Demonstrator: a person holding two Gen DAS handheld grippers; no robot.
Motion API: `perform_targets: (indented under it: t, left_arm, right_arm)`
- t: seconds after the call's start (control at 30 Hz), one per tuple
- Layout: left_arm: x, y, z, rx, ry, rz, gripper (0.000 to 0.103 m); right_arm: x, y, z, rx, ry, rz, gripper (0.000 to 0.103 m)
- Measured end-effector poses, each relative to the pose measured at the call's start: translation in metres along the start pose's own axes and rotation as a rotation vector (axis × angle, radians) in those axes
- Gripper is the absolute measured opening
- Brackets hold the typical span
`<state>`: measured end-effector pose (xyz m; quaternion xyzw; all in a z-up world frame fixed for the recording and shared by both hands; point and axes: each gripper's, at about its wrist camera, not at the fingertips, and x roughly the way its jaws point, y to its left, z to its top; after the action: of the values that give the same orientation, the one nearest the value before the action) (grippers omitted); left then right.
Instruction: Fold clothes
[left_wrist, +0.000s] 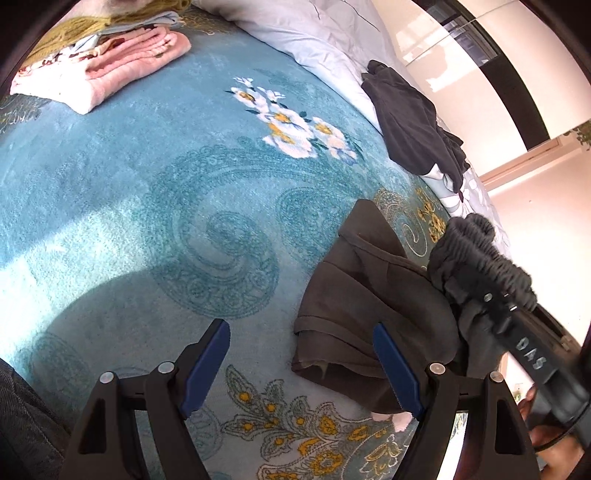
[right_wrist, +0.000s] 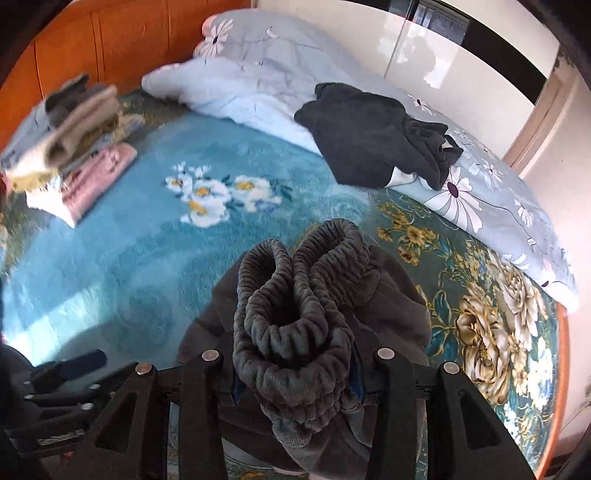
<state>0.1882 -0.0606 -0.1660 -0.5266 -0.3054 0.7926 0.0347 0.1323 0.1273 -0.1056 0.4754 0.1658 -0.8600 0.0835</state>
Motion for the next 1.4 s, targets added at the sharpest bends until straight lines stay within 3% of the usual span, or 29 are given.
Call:
perform_targets:
  t: [0.13,0.2,0.3,0.43,0.53,0.63,0.73,0.87,1.03,1.07,1.1,1.17,1.3,1.4]
  left_arm:
    - [-0.002,0.005,0.001,-0.003,0.003,-0.002,0.083]
    - [-0.002,0.006,0.001,-0.005,0.007,-0.004,0.083]
    - [-0.003,0.009,0.001,-0.014,0.009,-0.006,0.083]
    - [-0.004,0.008,0.001,-0.012,0.023,-0.04,0.083]
    - [0.0,-0.013,-0.002,0.049,0.073,-0.108,0.083]
    - [0.013,-0.043,-0.007,0.121,0.144,-0.194,0.083]
    - [0.043,-0.062,-0.013,0.088,0.251,-0.27,0.083]
    - [0.076,-0.076,-0.014,0.025,0.322,-0.252,0.083]
    - [0.072,-0.102,-0.003,0.035,0.25,-0.242,0.08]
    - [0.071,-0.105,-0.001,0.037,0.231,-0.227,0.075]
    - [0.07,-0.105,0.0,0.033,0.213,-0.206,0.062]
    - [0.068,-0.103,0.002,0.013,0.194,-0.192,0.047]
    - [0.034,-0.102,0.018,0.042,0.127,-0.299,0.037]
    - [0.003,-0.1,0.036,0.061,0.043,-0.371,0.036]
  right_arm:
    - [0.001,0.011,-0.011,-0.026,0.012,-0.07,0.051]
    - [-0.004,0.008,-0.01,-0.012,0.01,-0.046,0.057]
    - [-0.013,0.003,-0.006,0.019,0.011,0.043,0.059]
    - [-0.045,-0.021,0.002,0.099,-0.052,0.27,0.059]
    - [-0.054,-0.065,0.005,0.211,-0.087,0.326,0.061]
    - [-0.032,-0.107,-0.011,0.322,-0.022,0.318,0.064]
    - [-0.008,-0.133,-0.041,0.444,0.081,0.328,0.064]
    - [0.007,-0.149,-0.072,0.544,0.149,0.344,0.064]
    - [0.016,-0.164,-0.09,0.603,0.181,0.358,0.064]
    - [0.017,-0.166,-0.092,0.613,0.182,0.358,0.064]
    - [0.018,-0.168,-0.093,0.622,0.182,0.361,0.064]
    - [0.021,-0.171,-0.094,0.637,0.179,0.372,0.064]
    - [0.019,-0.171,-0.088,0.623,0.151,0.403,0.064]
    - [0.014,-0.171,-0.083,0.626,0.12,0.451,0.064]
